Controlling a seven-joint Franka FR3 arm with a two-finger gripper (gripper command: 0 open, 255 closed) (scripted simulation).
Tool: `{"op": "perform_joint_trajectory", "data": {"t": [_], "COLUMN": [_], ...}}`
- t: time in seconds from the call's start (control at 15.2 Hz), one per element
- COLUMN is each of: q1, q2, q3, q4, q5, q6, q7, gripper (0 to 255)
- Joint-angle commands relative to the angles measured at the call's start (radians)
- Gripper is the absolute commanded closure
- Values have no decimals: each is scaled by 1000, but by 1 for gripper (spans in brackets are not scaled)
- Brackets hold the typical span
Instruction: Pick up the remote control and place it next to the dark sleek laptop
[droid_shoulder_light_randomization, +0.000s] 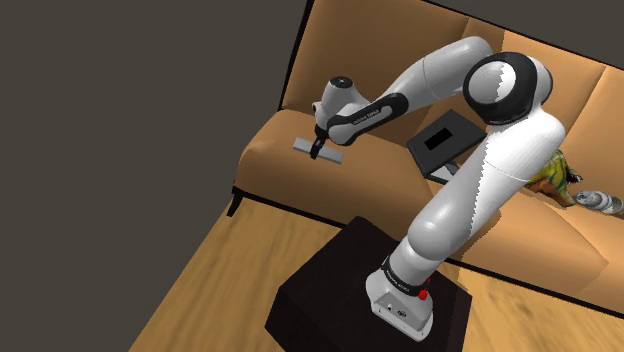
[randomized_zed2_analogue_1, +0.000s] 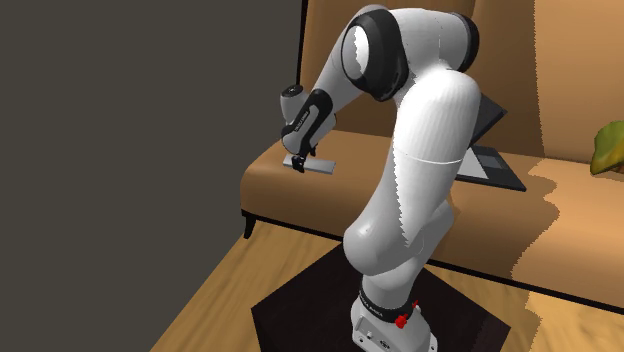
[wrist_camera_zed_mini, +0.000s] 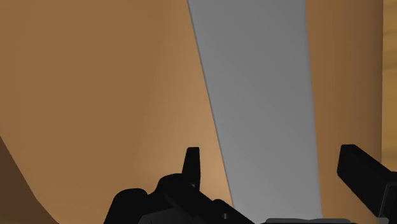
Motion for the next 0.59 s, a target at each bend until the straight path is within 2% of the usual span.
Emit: {"op": "perform_joint_trajectory", "data": {"t": [0.0,0.33,0.4,0.53], "q1": [-1,-1,-1,-1], "q2": [3,3,3,3], "q3": [-1,-1,-1,-1], "q4": [0,0,0,0], "q5": [-2,-2,-2,-2], "q6": [4,4,4,4], "q7": [1,1,1,1], "gripper": [0,0,255,255]}}
